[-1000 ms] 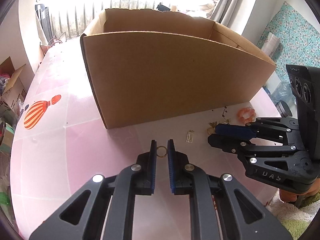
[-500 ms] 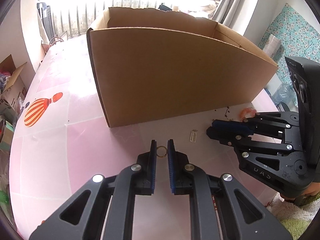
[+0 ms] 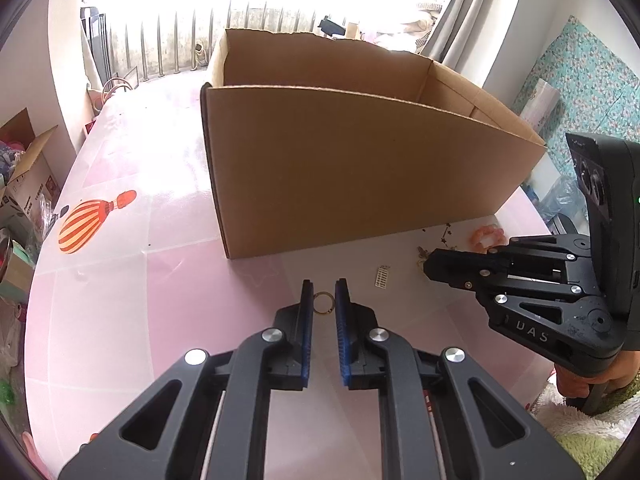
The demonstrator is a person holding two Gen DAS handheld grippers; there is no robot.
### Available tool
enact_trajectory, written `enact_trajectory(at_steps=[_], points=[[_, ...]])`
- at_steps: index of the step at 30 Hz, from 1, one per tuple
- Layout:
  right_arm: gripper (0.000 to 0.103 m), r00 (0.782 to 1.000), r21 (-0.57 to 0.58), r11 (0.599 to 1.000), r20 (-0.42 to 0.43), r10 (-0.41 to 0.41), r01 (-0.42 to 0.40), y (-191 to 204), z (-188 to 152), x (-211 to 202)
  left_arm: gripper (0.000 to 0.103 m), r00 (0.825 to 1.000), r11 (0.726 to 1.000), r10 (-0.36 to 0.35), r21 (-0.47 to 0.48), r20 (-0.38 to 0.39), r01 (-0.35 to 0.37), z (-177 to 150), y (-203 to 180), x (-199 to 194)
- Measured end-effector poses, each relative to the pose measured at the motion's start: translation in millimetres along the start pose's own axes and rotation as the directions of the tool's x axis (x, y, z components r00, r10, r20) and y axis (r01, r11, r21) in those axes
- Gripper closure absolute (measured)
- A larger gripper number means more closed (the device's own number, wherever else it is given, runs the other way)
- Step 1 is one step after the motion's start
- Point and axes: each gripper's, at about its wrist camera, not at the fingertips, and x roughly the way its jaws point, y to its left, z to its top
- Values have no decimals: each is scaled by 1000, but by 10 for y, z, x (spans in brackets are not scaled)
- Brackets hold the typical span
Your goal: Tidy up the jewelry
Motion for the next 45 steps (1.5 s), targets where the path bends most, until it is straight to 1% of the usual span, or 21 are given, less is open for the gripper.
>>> enact_trajectory(at_steps=[1, 2, 3, 8, 10, 13, 14, 16, 17, 18, 22, 23, 24, 31, 33, 34, 35, 36, 42, 43, 45], points=[[89, 1000, -4, 1000, -5, 11, -11, 11, 4, 2, 93, 1000, 1000, 0, 0, -2, 0, -4, -5, 6], [81, 1000, -14, 1000, -5, 4, -4, 28, 4, 1, 93, 1000, 1000, 0, 0, -5, 0, -3, -8, 14], [78, 1000, -24, 1000, 1, -10, 10, 41, 0, -5, 93, 1000, 1000, 1, 0, -6, -1, -5, -13, 20], [77, 999, -52, 998, -22, -29, 27, 82, -2, 53, 93, 1000, 1000, 1, 6, -8, -1, 2, -29, 31], [78, 999, -61, 997, -19, -40, 38, 110, 15, 62, 93, 1000, 1000, 0, 5, -11, 0, 15, -21, 47], [81, 998, -70, 996, -21, -53, 51, 107, 73, 62, 93, 1000, 1000, -3, 5, -14, 4, 18, -13, 66], [82, 998, -74, 996, -23, -58, 56, 85, 59, 186, 93, 1000, 1000, -5, 6, -15, 5, 20, -13, 71], [88, 997, -77, 995, -27, -72, 70, 93, 76, 189, 93, 1000, 1000, -7, 6, -16, 7, 23, -12, 80], [93, 997, -73, 995, -31, -69, 67, 93, 84, 191, 93, 1000, 1000, -8, 6, -16, 8, 25, -10, 85], [94, 997, -71, 995, -34, -67, 65, 99, 90, 195, 93, 1000, 1000, -8, 5, -15, 8, 27, -7, 88], [95, 997, -82, 994, -32, -73, 70, 86, 117, 150, 93, 1000, 1000, -10, 1, -12, 10, 25, 12, 79], [101, 997, -83, 994, -31, -70, 68, 81, 127, 142, 93, 1000, 1000, -10, 0, -11, 10, 21, 13, 73], [103, 997, -79, 995, -34, -63, 60, 85, 134, 139, 93, 1000, 1000, -10, 0, -10, 10, 19, 18, 69], [103, 998, -47, 998, -36, -41, 40, 90, 138, 44, 93, 1000, 1000, -8, 3, -6, 8, -5, 7, 39], [100, 998, -31, 999, -43, -40, 39, 8, 168, 13, 93, 1000, 1000, -8, 4, -6, 8, -5, 2, 35], [97, 998, -26, 999, -44, -39, 38, -9, 181, 23, 93, 1000, 1000, -8, 4, -6, 8, -9, -1, 35], [87, 998, -24, 999, -49, -39, 38, -14, 186, 19, 93, 1000, 1000, -7, 3, -7, 7, -5, 1, 36], [81, 998, -23, 999, -49, -46, 45, -49, 204, 10, 93, 1000, 1000, -7, 3, -7, 7, -6, 1, 35], [79, 997, -31, 998, -58, -55, 53, -9, 208, 52, 93, 1000, 1000, -10, -1, -8, 10, -7, 7, 21], [79, 997, -33, 998, -56, -58, 56, -118, 139, 153, 93, 1000, 1000, -11, 0, -9, 11, -2, 15, 22], [83, 996, -37, 997, -56, -66, 64, -100, 166, 188, 93, 1000, 1000, -13, 0, -12, 13, 4, 22, 22]])
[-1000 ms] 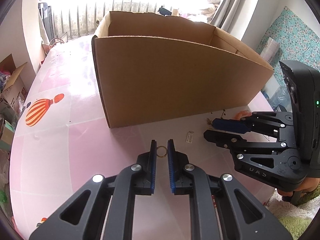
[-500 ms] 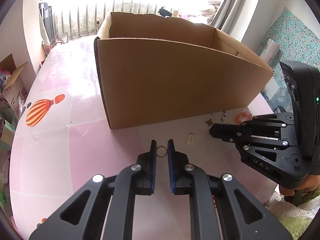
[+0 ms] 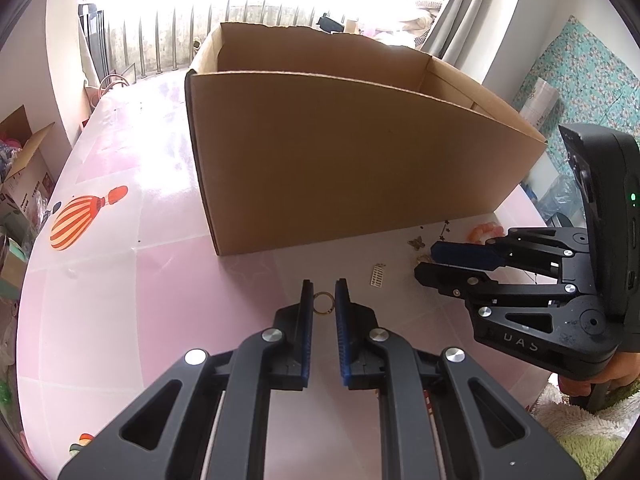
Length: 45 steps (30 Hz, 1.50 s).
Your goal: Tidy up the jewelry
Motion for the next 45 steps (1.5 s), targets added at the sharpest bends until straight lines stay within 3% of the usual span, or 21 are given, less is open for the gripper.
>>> enact_trajectory(at_steps=[4, 19, 20, 28, 31, 33, 34, 45], points=[[93, 1000, -6, 1000, -3, -12, 12, 156, -75, 133, 93, 1000, 1000, -1, 0, 0, 1, 8, 2, -4], [95, 1000, 11, 1000, 9, 12, -12, 99, -103, 125, 93, 1000, 1000, -2, 3, 4, 2, 11, 10, -10], [102, 1000, 12, 1000, 13, 13, -13, 98, -101, 117, 93, 1000, 1000, -2, 3, 4, 2, 10, 11, -11], [103, 1000, 15, 999, -1, 28, -28, 122, -117, 110, 93, 1000, 1000, -2, 2, 4, 2, 12, 6, -16], [99, 999, 31, 999, -12, 35, -35, 123, -128, 67, 93, 1000, 1000, -1, 1, 4, 1, 14, 9, -17], [82, 999, 42, 998, -24, 41, -40, 127, -147, 69, 93, 1000, 1000, -1, 1, 3, 1, 14, 12, -15], [80, 999, 44, 998, -22, 38, -37, 140, -149, 47, 93, 1000, 1000, -2, 0, 2, 2, 12, 12, -13], [81, 999, 19, 999, -2, -36, 36, 321, -79, 165, 92, 1000, 1000, -4, -3, -2, 4, 24, 29, 7]])
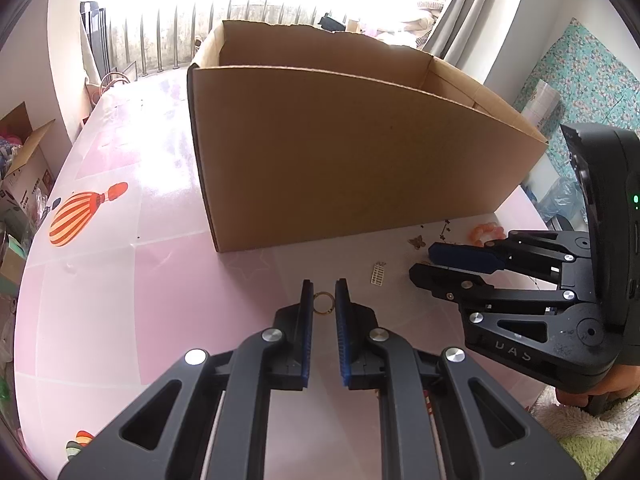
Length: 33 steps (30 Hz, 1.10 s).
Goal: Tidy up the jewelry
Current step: 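Lift the gold ring with the left tool over the box, then open the left tool to drop the gold ring into the box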
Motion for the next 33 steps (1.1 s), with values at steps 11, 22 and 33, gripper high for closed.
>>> enact_trajectory(at_steps=[11, 22, 33], points=[[93, 1000, 31, 999, 8, 21, -21, -12, 82, -6, 92, 1000, 1000, -1, 0, 1, 1, 1, 9, 2], [93, 994, 11, 997, 77, 81, -82, -133, -25, -339, 92, 999, 1000, 9, 25, 53, -10, 63, -26, -304], [93, 957, -65, 988, 246, 154, -142, -393, 745, -1105, 92, 982, 985, -136, 122, 133, 120, 1044, -71, -921]])
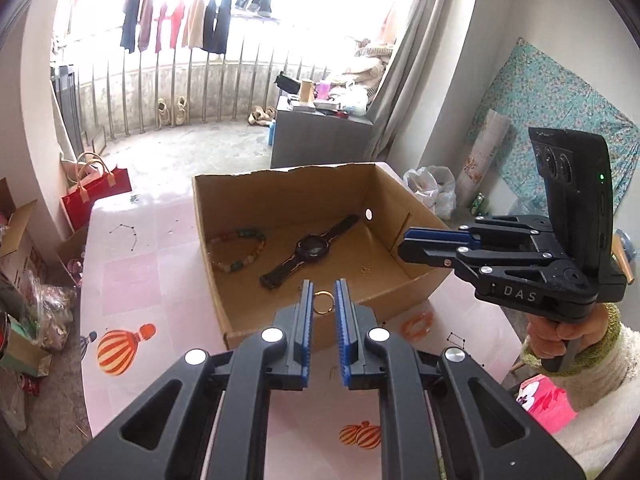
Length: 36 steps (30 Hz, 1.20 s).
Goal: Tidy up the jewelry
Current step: 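Open the left tool to drop the gold ring into the box, then close the left tool on a small gold charm while the right tool closes on the gold bar charm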
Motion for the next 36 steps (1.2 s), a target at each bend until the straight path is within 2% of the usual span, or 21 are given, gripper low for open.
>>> enact_trajectory(at_steps=[2, 3, 5, 7, 10, 12, 14, 15, 17, 22, 24, 25, 27, 30, 33, 36], points=[[93, 994, 29, 999, -103, 45, -42, -199, 138, 280, 92, 997, 1000, 12, 6, -76, -12, 193, 52, 274], [93, 987, 63, 997, -150, 55, -46, -306, 205, 424, 92, 990, 1000, 11, -3, -142, -11, 284, 102, 469], [93, 965, 93, 993, -248, 90, -69, -464, 308, 642, 92, 963, 999, 16, -34, -268, -26, 379, 184, 831], [93, 942, 117, 992, -326, 84, -47, -567, 327, 910, 92, 935, 998, 34, -42, -353, -52, 422, 247, 1119], [92, 908, 149, 987, -400, 120, -64, -708, 350, 1119, 92, 904, 996, 45, -53, -426, -75, 451, 301, 1377], [89, 894, 166, 985, -434, 116, -48, -736, 324, 1229, 92, 897, 997, 44, -41, -440, -69, 449, 291, 1453], [87, 889, 180, 983, -445, 110, -31, -789, 301, 1262, 84, 889, 996, 49, -47, -454, -79, 446, 307, 1508], [85, 890, 188, 982, -443, 106, -24, -827, 297, 1262, 82, 893, 996, 42, -52, -449, -73, 449, 319, 1506], [81, 903, 207, 978, -419, 98, -10, -843, 272, 1206, 70, 902, 997, 52, -37, -429, -75, 451, 320, 1469], [72, 961, 244, 970, -272, 53, 16, -868, 214, 876, 62, 936, 998, 65, 17, -345, -63, 489, 321, 1203], [62, 978, 271, 963, -200, 51, 6, -864, 166, 676, 61, 954, 998, 60, 28, -292, -55, 490, 328, 1007], [61, 985, 282, 959, -167, 49, 0, -863, 138, 589, 60, 962, 998, 64, 32, -264, -58, 481, 327, 890], [55, 993, 287, 958, -112, 47, -13, -847, 72, 465, 58, 976, 996, 78, 53, -205, -69, 438, 311, 650], [51, 998, 275, 961, -41, 49, -36, -829, 19, 311, 57, 984, 990, 114, 93, -136, -101, 299, 240, 311], [48, 997, 256, 964, 11, 72, -72, -842, 5, 195, 57, 982, 981, 167, 111, -91, -157, 65, 169, 70], [48, 993, 229, 967, 51, 107, -116, -890, -2, 24, 57, 978, 979, 195, 75, -75, -189, -223, 73, -33]])
